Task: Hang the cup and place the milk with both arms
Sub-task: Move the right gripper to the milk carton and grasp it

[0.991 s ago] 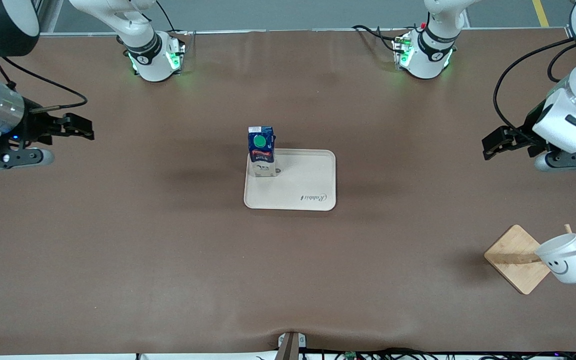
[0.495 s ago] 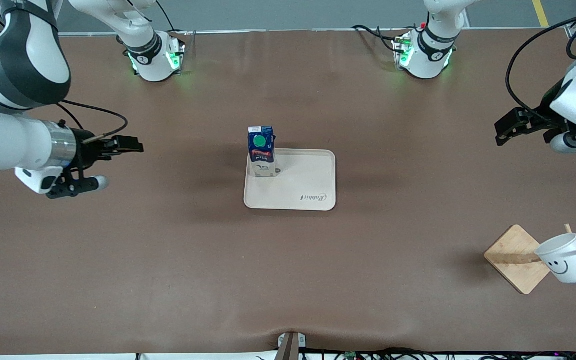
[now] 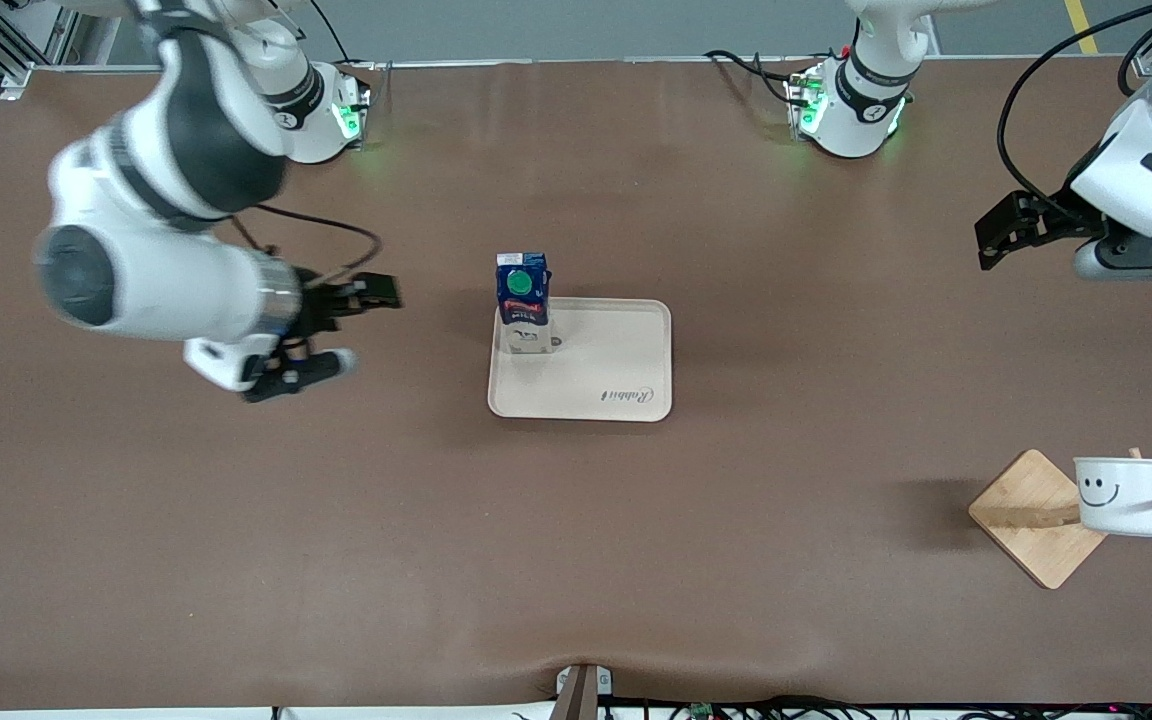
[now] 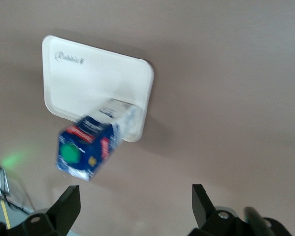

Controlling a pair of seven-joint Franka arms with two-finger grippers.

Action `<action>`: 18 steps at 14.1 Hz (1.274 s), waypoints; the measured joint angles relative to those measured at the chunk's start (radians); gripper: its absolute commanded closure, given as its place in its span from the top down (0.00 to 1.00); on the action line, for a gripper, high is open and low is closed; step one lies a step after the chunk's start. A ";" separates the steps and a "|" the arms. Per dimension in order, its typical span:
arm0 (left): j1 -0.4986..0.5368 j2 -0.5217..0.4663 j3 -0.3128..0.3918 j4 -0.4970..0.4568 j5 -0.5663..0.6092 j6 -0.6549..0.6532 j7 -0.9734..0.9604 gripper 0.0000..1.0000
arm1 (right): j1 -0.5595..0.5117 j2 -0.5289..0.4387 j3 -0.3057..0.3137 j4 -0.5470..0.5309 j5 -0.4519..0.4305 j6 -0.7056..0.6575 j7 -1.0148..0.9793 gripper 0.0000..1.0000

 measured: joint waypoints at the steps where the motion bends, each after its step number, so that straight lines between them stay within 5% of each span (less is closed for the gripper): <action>1: -0.005 -0.017 0.014 -0.015 -0.012 -0.001 0.008 1.00 | 0.059 0.021 0.001 0.000 0.000 0.041 0.090 1.00; 5: -0.005 -0.058 0.024 -0.055 -0.024 -0.001 0.014 1.00 | 0.220 0.106 -0.001 0.000 -0.005 0.113 0.273 1.00; 10: -0.010 -0.059 0.021 -0.070 -0.039 -0.001 0.034 1.00 | 0.240 0.141 -0.004 -0.003 -0.096 0.107 0.275 1.00; 18: -0.011 -0.059 0.021 -0.087 -0.040 -0.001 0.035 1.00 | 0.298 0.164 -0.004 -0.078 -0.099 0.182 0.340 1.00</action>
